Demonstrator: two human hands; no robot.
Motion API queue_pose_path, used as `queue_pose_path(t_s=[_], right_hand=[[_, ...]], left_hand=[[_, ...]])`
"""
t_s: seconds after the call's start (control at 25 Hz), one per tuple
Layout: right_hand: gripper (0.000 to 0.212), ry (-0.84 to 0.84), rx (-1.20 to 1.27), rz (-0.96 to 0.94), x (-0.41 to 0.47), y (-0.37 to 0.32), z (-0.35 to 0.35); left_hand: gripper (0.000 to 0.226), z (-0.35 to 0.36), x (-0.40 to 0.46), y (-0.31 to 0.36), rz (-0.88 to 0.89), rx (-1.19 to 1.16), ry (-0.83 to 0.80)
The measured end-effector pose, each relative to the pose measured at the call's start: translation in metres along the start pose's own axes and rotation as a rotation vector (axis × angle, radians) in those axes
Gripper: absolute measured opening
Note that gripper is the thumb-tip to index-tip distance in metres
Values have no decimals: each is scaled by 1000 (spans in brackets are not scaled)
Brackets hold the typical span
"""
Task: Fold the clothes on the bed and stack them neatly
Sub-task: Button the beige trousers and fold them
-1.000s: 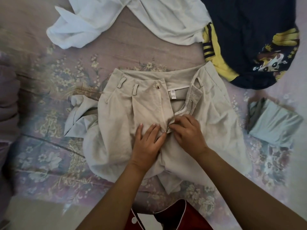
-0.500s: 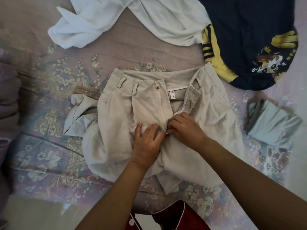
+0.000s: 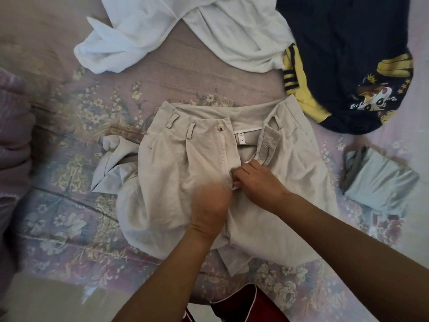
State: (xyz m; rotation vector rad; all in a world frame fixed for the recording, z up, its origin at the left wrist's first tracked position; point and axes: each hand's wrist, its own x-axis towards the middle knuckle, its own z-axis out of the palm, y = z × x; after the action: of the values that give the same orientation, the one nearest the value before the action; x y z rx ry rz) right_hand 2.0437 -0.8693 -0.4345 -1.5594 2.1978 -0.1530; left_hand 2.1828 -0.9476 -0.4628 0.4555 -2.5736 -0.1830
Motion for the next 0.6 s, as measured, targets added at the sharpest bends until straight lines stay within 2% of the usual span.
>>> queue_pose_path(t_s=[0.12, 0.32, 0.44, 0.6], right_hand=[[18, -145, 54, -13, 8, 5, -4], [33, -128, 41, -9, 5, 0, -15], [27, -128, 53, 47, 4, -7, -19], [15, -66, -183, -55, 5, -11, -24]], left_hand=[[28, -2, 1, -1, -31, -32, -4], [14, -6, 9, 2, -21, -130, -20], [20, -8, 19, 4, -75, -99, -135], [30, -12, 25, 7, -69, -76, -196]])
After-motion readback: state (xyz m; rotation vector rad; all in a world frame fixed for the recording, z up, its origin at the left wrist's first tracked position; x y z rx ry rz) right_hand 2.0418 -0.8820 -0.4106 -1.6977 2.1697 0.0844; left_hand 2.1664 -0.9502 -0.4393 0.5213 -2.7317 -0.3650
